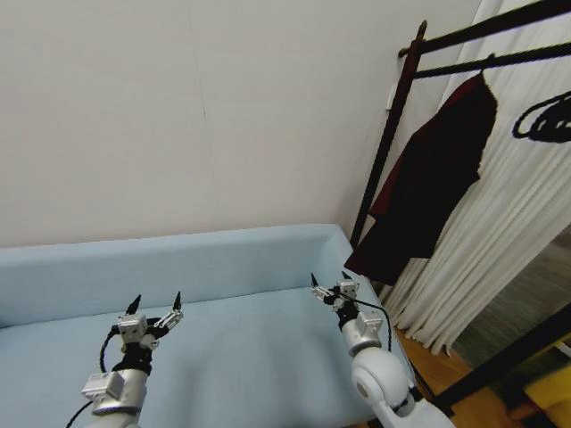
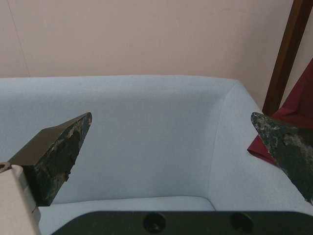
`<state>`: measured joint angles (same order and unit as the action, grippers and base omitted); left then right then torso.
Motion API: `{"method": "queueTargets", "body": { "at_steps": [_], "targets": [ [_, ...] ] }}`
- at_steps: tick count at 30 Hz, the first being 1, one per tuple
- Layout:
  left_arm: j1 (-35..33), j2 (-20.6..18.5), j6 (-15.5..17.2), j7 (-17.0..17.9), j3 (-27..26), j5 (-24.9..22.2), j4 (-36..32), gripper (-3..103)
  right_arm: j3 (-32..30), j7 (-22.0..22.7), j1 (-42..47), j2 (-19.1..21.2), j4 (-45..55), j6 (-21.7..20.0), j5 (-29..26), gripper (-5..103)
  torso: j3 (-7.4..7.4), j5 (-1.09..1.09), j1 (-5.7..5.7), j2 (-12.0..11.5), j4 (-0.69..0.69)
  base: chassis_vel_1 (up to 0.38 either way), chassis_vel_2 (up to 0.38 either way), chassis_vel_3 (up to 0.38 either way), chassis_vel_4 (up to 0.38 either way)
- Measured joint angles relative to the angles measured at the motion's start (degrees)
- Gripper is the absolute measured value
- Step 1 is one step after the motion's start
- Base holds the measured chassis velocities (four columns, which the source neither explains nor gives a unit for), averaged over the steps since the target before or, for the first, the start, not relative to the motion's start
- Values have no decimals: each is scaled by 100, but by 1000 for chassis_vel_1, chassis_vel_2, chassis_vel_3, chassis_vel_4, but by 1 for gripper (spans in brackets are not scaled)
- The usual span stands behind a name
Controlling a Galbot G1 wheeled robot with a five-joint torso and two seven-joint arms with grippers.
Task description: Pick up the clothes from the sofa and hang them on the clothes hanger.
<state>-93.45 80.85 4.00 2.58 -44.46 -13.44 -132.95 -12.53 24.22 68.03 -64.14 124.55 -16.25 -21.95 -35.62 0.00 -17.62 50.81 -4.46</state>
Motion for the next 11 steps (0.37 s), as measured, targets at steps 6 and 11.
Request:
{"method": "queueTargets", "body": {
  "at_steps": [6,11],
  "targets": [
    [1,-39,81,34,-40,1,-37,100,-81,58,101,124,126,-27,-57,100,0,0,0,0,0,0,0,0,0],
    [5,-43,81,34,-40,-2,-34,100,-82,58,101,123,125,-22,-54,100,0,0,0,0,0,0,0,0,0]
  ]
}}
